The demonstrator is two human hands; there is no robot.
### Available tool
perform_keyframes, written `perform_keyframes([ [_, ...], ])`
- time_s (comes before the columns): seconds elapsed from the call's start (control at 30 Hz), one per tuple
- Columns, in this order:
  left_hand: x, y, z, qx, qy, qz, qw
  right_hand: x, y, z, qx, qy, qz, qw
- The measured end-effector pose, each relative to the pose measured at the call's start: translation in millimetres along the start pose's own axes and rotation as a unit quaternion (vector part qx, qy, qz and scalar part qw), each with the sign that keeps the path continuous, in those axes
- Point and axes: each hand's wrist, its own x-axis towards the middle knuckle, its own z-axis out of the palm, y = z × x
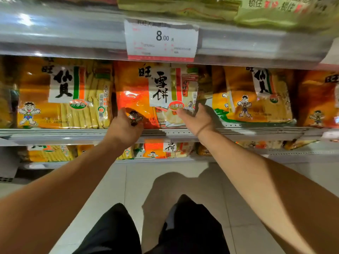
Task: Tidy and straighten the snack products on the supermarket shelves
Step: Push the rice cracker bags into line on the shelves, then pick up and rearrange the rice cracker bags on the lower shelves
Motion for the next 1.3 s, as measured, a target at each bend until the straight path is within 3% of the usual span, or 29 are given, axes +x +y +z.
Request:
perform_keyframes([
  [0.07,4,7,4,0.002,-0.014,-0.032,0.999,5,-2,0,-0.027,-0.016,0.023,0.999],
  [0.2,14,12,7,-0.096,-0.009,-0.078,0.992,13,-7,0,-0.007,-0.028,0.025,0.999],
  [0.5,1,34,-17,-0.166,0.069,-0.064,0.982,-10,-34,-32,0.113,0.0,-0.004,0.994],
  [0.67,-49,51,-53,-0.239,-0.038,-0.093,0.966,-72,-35,-61,0.187,-0.054,0.065,0.979],
  [0.8,-100,62,-83,-0.226,-0.119,-0.113,0.96,-138,-29,-82,0.187,-0.085,0.071,0.976],
  [0.97,-149,68,-109,-0.153,-0.168,-0.132,0.965,-213,-26,-105,0.148,-0.089,0.134,0.976],
  [1.17,-172,77,-112,-0.09,-0.239,-0.158,0.954,-289,-12,-135,0.2,-0.038,0.154,0.967],
  [1.3,-198,89,-89,-0.059,-0.303,-0.121,0.943,-334,6,-157,0.228,0.014,0.179,0.957],
])
